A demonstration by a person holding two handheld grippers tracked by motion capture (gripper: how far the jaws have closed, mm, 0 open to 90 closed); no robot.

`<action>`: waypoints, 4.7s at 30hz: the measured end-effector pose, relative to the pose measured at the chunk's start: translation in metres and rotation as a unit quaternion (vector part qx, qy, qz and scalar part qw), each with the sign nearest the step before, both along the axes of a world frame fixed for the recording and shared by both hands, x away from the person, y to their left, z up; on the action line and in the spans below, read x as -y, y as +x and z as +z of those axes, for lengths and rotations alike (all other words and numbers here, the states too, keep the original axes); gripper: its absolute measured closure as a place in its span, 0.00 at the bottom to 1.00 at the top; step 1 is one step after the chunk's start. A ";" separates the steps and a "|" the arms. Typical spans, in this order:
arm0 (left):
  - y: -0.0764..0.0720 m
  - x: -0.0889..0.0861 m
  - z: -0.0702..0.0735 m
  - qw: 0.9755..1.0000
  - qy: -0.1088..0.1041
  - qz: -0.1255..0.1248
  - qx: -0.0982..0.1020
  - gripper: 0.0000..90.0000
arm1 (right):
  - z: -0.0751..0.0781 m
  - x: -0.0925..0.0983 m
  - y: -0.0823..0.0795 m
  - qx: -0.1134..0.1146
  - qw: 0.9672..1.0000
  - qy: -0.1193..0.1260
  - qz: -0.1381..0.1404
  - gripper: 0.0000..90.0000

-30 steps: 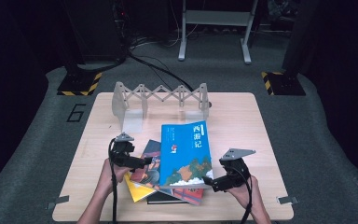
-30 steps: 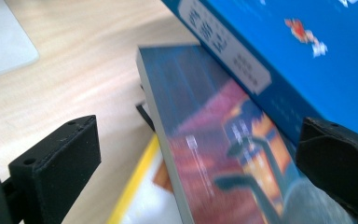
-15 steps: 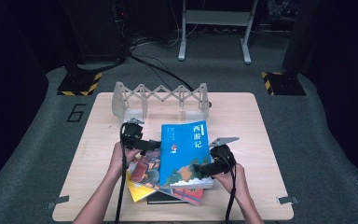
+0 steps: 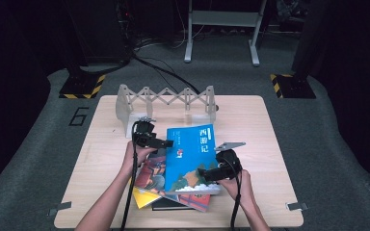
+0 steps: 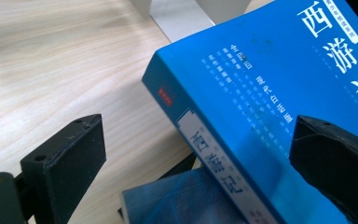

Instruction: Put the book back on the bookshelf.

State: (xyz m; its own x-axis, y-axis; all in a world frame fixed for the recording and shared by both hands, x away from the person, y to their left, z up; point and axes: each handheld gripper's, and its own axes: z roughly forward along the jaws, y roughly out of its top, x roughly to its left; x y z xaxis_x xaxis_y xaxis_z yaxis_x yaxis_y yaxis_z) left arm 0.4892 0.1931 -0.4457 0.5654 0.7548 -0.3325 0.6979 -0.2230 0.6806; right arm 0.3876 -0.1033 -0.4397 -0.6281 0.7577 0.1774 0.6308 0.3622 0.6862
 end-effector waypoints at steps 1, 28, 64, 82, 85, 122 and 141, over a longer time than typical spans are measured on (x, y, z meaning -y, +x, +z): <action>0.001 0.002 0.000 1.000 0.005 -0.006 0.000 0.05 | 0.000 -0.001 0.000 0.001 1.000 -0.001 -0.002 0.08; 0.023 0.006 -0.018 0.996 -0.049 -0.037 -0.059 0.00 | 0.002 -0.017 0.013 0.011 1.000 -0.003 0.004 0.11; 0.021 -0.021 0.005 0.998 -0.049 -0.011 -0.026 0.07 | 0.002 -0.045 0.024 0.002 1.000 0.000 0.018 0.11; 0.005 -0.019 0.046 0.999 -0.030 -0.027 0.019 0.12 | 0.003 -0.051 0.028 0.003 1.000 -0.001 0.016 0.12; 0.003 -0.016 0.048 0.999 -0.021 -0.026 0.022 0.13 | 0.003 -0.052 0.028 0.002 1.000 0.002 0.013 0.13; -0.018 -0.021 0.039 0.999 -0.013 -0.037 -0.018 0.39 | -0.001 -0.070 0.032 0.021 0.999 0.030 0.006 0.14; -0.020 -0.043 0.037 0.997 -0.066 -0.027 -0.013 0.51 | -0.005 -0.057 0.028 0.034 0.998 0.049 0.026 0.12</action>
State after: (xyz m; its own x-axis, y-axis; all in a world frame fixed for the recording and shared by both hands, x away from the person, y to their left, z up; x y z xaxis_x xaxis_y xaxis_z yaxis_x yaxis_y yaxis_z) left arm 0.4690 0.2360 -0.4084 0.5929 0.6723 -0.4433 0.7060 -0.1692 0.6877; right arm 0.4153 -0.0461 -0.4445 -0.6795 0.7047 0.2044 0.5628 0.3219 0.7613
